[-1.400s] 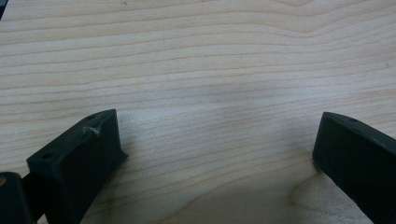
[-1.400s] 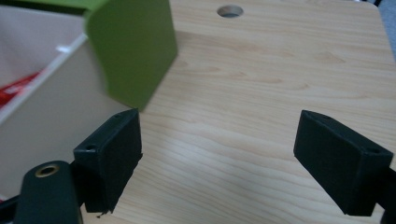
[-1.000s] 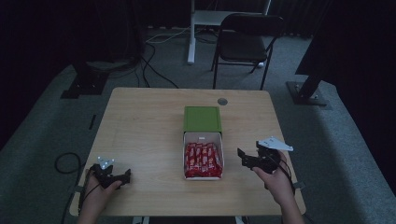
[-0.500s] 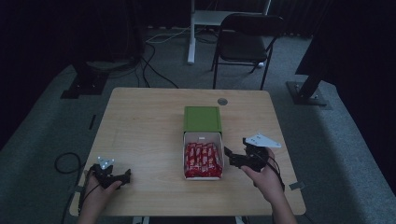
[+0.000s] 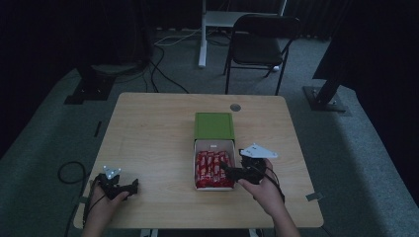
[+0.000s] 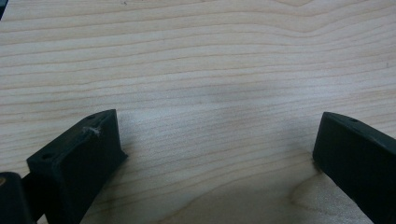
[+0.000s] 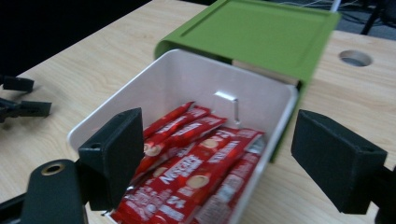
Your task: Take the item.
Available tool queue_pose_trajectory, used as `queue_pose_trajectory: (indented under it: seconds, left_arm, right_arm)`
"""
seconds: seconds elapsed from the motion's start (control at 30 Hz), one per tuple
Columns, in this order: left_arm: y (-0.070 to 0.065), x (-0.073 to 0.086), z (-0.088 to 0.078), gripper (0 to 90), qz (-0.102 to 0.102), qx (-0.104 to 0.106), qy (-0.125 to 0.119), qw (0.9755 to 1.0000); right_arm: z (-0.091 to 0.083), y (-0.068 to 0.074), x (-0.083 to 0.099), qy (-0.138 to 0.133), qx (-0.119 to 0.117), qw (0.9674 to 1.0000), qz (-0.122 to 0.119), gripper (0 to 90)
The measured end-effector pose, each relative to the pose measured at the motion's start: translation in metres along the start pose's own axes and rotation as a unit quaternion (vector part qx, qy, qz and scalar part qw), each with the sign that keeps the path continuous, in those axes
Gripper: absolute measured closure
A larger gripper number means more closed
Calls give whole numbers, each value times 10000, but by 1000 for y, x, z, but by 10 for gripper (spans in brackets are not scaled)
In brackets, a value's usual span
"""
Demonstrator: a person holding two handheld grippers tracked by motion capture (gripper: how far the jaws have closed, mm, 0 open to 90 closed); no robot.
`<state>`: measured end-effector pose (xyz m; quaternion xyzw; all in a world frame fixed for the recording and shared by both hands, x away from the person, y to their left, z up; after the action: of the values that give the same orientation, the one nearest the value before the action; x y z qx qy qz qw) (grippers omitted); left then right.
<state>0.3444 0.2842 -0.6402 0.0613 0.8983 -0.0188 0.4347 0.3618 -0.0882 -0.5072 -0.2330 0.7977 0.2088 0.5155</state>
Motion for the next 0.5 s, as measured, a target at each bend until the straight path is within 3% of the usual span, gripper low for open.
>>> queue_pose_trajectory:
  seconds: [0.33, 0.5]
  left_arm:
    - [0, 0, 0, 18, 0, 0, 0, 10000]
    - [0, 0, 0, 18, 2, 0, 1, 10000]
  right_arm:
    - [16, 33, 5, 69, -348, 9994, 5, 173]
    - [24, 42, 12, 167, -374, 9992, -17, 196]
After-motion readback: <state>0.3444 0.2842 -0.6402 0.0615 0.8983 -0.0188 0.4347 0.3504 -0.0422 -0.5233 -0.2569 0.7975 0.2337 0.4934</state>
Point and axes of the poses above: each handheld gripper's, and its own axes: z roughly forward along the jaws, x roughly out of its underside, y roughly to its left, the point moved 10 cm from there along z, roughly forward along the jaws, and after that the axes turned 7 degrees about -y, right-handed, at the moved point
